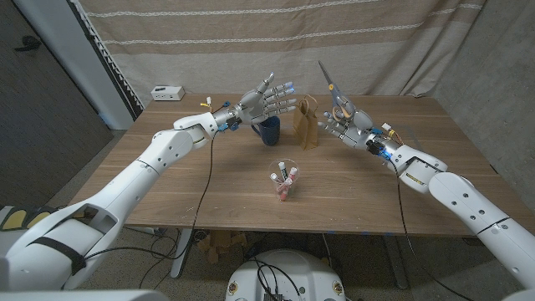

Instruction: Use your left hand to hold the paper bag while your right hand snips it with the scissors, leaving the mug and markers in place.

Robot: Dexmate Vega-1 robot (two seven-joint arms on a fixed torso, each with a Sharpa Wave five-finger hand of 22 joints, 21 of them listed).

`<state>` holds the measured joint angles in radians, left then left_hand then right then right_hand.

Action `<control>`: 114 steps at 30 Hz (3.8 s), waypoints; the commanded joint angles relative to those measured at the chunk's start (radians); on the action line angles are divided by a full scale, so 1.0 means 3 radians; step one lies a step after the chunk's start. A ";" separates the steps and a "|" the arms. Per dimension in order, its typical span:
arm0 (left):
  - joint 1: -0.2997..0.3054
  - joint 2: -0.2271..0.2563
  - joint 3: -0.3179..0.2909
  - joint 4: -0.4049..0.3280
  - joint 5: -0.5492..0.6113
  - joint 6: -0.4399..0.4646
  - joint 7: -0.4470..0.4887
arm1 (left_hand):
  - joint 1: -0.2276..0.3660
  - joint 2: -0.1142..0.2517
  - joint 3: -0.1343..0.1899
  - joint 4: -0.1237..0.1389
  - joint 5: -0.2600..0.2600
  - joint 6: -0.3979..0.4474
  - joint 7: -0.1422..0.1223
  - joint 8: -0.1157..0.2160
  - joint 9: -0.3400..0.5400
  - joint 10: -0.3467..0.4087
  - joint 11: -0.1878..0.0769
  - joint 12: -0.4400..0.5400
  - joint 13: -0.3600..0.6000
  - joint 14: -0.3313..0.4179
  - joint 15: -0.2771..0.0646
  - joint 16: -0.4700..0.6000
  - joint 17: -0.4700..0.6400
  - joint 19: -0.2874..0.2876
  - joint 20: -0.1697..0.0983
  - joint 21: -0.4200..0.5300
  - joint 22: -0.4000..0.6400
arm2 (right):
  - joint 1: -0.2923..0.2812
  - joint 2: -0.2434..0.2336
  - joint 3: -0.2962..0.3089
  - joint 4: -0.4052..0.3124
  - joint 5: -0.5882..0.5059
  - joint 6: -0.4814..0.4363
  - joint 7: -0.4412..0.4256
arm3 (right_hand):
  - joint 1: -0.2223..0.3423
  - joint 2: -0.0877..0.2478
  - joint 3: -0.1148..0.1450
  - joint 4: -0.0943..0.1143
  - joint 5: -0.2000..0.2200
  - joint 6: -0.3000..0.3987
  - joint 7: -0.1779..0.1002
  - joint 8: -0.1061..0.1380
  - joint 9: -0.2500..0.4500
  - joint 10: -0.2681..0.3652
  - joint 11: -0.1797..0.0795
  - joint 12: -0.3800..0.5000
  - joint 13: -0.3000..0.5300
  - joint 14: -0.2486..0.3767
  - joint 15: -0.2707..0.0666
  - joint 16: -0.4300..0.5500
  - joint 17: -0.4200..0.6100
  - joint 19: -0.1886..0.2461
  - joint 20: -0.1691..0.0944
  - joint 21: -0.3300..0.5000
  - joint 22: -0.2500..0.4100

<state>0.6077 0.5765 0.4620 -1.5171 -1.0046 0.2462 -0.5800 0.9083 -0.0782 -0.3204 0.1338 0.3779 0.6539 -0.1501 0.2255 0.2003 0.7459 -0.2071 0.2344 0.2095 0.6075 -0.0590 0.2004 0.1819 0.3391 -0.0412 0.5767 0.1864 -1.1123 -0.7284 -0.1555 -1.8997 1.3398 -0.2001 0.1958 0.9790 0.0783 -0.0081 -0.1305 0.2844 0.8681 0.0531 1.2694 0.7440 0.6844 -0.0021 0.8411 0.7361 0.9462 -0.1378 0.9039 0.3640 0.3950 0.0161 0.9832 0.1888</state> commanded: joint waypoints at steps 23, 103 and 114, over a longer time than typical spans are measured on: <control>-0.0006 -0.0007 -0.0004 0.0019 -0.0010 0.0011 0.0004 | -0.0002 0.0040 -0.0001 0.0004 0.0025 0.0048 -0.0011 -0.0006 -0.0002 0.0072 -0.0004 0.0005 0.0003 0.0044 -0.0537 -0.0004 0.0008 0.0039 -0.0374 -0.0023 0.0006 | 0.0221 -0.0069 -0.0139 0.0235 -0.0126 -0.0085 0.0483 | -0.0701 -0.0154 -0.0411 0.0328 0.0179 -0.1497 0.0121 -0.0440 -0.0159 -0.1127 0.0112 -0.0546 -0.0166 -0.1596 0.0093 -0.0431 -0.0225 -0.0475 0.0548 -0.0397 -0.0019; 0.0184 0.0342 -0.0087 -0.0388 0.0458 -0.0326 0.0582 | -0.0065 0.0018 -0.0025 0.0008 0.0015 0.0005 -0.0039 -0.0050 -0.0005 0.0073 -0.0004 -0.0024 0.0002 0.0019 -0.0530 -0.0017 0.0006 0.0057 -0.0334 -0.0083 0.0009 | 0.0203 -0.0381 -0.0020 0.0269 -0.0284 -0.0138 0.0797 | -0.0606 -0.0016 -0.0345 0.0093 0.0194 -0.1098 0.0257 -0.1924 -0.1848 -0.0706 0.0239 -0.0917 -0.1648 -0.1634 0.0292 -0.0726 -0.0511 -0.0322 0.0488 -0.0832 -0.0010; 0.0187 0.0379 -0.0086 -0.0452 0.0456 -0.0284 0.0609 | -0.0072 0.0018 -0.0025 0.0009 0.0014 0.0023 -0.0042 -0.0045 -0.0005 0.0081 -0.0006 -0.0023 0.0002 0.0022 -0.0530 -0.0015 0.0007 0.0060 -0.0330 -0.0088 0.0009 | 0.0117 -0.0386 0.0031 0.0211 -0.0263 -0.0098 0.0723 | -0.0242 0.0166 -0.0143 -0.0050 0.0151 -0.0901 0.0142 -0.1909 -0.1769 -0.0504 0.0140 -0.0850 -0.1736 -0.1517 0.0198 -0.0687 -0.0501 -0.0268 0.0472 -0.0839 -0.0004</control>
<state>0.6609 0.6778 0.4366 -1.6368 -0.8706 0.1530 -0.4056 0.8936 -0.0719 -0.3204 0.1338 0.3778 0.6519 -0.1627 0.2071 0.1952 0.7634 -0.2108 0.2268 0.2096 0.6130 -0.0536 0.1937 0.1820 0.3499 -0.0412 0.5498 0.1863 -1.0615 -0.8421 -0.1533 -1.8247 1.2614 -0.2402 0.4216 0.8730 0.1144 -0.0704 -0.1347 0.3375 0.5777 0.1069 0.6882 0.1997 0.4266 0.0616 0.5697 0.2185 0.4650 -0.0452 0.6869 0.2091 0.3008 0.1604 0.7276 0.1840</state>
